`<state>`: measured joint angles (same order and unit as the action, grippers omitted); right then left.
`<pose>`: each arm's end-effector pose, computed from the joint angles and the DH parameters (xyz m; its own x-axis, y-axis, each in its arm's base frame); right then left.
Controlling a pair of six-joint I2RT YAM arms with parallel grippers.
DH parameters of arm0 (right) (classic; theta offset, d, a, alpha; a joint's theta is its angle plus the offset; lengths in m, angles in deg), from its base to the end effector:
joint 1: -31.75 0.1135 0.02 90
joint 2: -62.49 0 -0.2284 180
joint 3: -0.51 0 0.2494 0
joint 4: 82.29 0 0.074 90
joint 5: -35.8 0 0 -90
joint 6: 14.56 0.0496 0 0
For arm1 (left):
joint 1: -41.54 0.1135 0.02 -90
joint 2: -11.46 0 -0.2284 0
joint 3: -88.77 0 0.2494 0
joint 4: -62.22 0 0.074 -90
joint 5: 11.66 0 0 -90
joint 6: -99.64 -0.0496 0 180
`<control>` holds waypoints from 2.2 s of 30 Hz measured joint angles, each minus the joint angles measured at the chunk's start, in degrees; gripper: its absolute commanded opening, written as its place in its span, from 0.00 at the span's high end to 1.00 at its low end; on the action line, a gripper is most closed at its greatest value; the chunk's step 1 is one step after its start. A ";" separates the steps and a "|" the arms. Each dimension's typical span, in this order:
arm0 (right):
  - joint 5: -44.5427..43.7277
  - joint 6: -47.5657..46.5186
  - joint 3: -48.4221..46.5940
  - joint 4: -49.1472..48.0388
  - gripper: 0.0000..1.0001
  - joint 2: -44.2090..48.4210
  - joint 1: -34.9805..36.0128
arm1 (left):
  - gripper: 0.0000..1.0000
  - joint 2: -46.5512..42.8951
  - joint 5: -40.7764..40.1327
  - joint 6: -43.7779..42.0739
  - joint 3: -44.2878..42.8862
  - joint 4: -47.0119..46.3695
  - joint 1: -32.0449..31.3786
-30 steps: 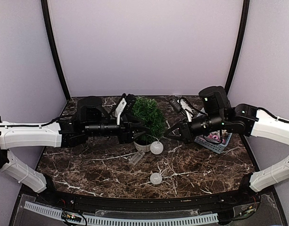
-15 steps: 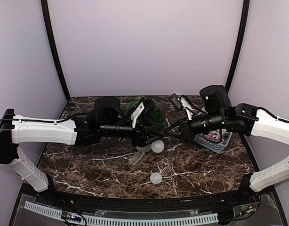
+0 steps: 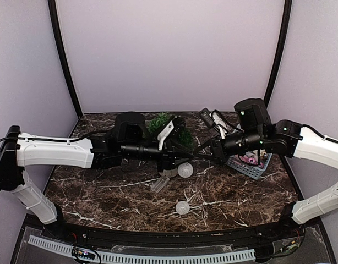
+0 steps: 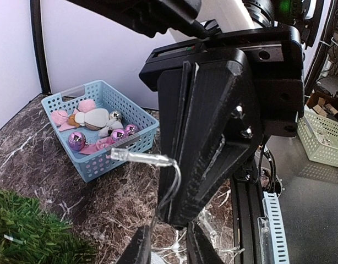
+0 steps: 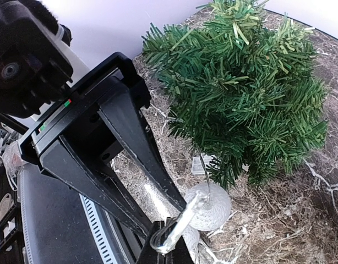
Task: Decorate the small christmas tree
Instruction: Wrap the side of the string light in the gap of the branches.
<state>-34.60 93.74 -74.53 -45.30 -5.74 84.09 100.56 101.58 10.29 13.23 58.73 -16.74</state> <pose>0.1624 0.2376 0.2945 -0.5814 -0.2692 -0.7678 -0.7798 0.4535 0.4315 0.1814 -0.3306 0.2625 -0.1031 0.1470 -0.9837 0.9848 0.1543 -0.0802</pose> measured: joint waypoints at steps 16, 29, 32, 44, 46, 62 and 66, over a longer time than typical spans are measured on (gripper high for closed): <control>2.78 -0.20 -1.97 -1.38 1.00 0.00 0.13 | 0.48 -2.45 -4.72 -3.41 6.86 -2.43 -0.46; 3.89 -0.17 -1.99 -1.81 1.00 -0.02 0.11 | 0.71 -1.20 -5.99 -4.94 3.04 -6.01 -1.42; 3.98 -0.17 -1.99 -2.14 1.00 -0.02 0.11 | 0.82 -0.33 -5.99 -5.01 2.78 -6.21 -1.46; 1.88 0.83 1.70 -5.33 0.64 1.42 0.11 | 1.00 0.28 -8.00 -3.02 2.78 -7.10 -1.68; 0.35 2.14 4.59 -6.43 0.40 2.43 0.11 | 1.00 0.24 -8.24 -1.95 2.80 -7.74 -1.68; -4.85 8.35 31.30 -24.61 0.20 15.91 0.15 | 1.00 -0.96 -6.91 2.69 2.86 -11.04 -1.68; -4.59 9.68 36.39 -29.40 0.21 15.37 0.81 | 1.00 -0.96 -6.34 3.02 2.86 -11.23 -1.68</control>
<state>-39.19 103.42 -38.14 -74.70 9.62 84.90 99.60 95.24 13.30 16.09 47.49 -18.43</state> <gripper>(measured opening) 0.798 0.029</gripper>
